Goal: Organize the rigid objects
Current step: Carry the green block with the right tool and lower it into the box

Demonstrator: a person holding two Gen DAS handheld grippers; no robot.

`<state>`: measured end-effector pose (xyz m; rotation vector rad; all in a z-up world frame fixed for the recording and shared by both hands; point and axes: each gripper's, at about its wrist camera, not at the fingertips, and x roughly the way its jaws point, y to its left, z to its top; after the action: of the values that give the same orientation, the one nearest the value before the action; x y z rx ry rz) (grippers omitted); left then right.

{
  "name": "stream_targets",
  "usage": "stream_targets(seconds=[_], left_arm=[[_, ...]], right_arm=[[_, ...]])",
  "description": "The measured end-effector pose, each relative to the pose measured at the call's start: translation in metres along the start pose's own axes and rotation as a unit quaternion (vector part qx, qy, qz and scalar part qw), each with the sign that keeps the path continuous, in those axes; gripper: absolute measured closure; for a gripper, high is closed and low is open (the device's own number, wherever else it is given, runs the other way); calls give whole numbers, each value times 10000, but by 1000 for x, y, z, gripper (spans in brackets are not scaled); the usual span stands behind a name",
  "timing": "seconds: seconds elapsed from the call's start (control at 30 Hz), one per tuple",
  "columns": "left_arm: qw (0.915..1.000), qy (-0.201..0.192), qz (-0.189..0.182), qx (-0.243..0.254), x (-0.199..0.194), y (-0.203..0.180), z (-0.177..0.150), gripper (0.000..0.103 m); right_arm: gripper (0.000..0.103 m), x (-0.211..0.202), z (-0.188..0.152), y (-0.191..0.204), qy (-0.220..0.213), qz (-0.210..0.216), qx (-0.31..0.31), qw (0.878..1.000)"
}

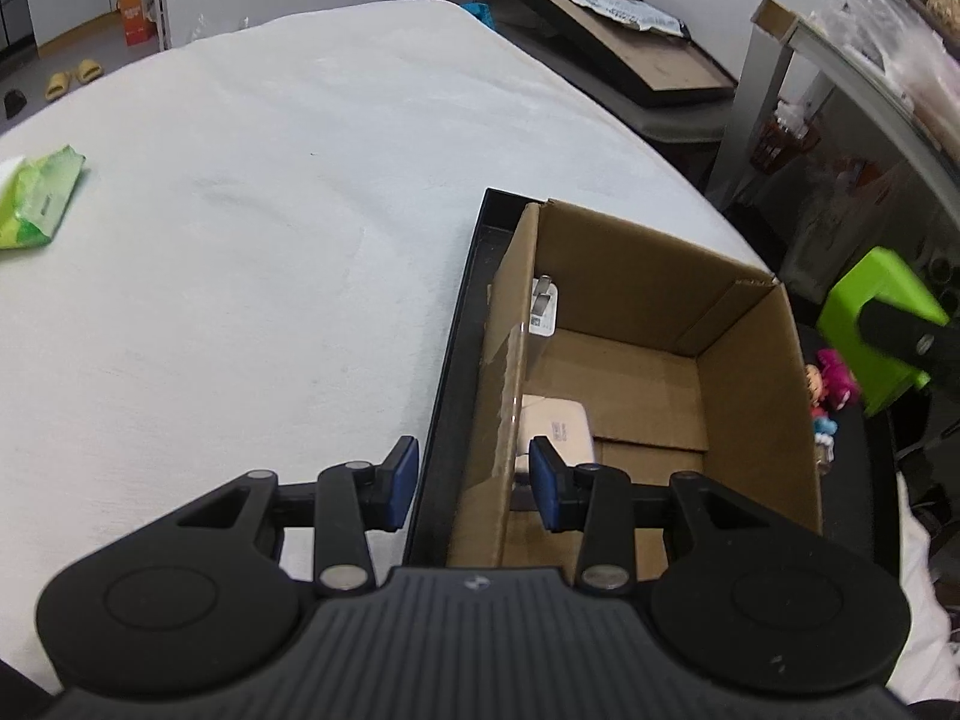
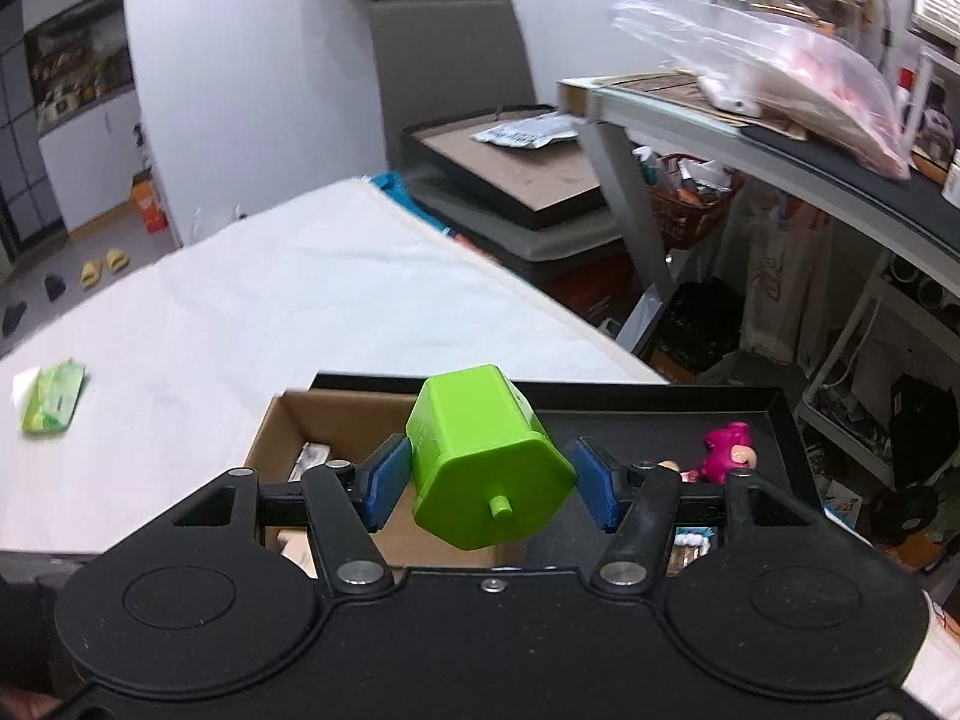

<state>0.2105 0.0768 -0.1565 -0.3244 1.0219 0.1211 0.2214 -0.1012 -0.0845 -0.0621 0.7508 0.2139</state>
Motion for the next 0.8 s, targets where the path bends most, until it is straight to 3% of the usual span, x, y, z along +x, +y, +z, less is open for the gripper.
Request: stream_targets(seconds=[0.17, 0.3, 0.8], left_arm=[[9984, 111, -411, -383, 6, 14, -2, 70], [9956, 75, -670, -647, 8, 22, -3, 87], [9919, 105, -859, -935, 10, 28, -3, 87]], right_arm=[[45, 6, -2, 20, 216, 89, -329, 9992], [45, 13, -3, 30, 317, 51, -395, 9987], [45, 36, 3, 59, 558, -17, -736, 9957]])
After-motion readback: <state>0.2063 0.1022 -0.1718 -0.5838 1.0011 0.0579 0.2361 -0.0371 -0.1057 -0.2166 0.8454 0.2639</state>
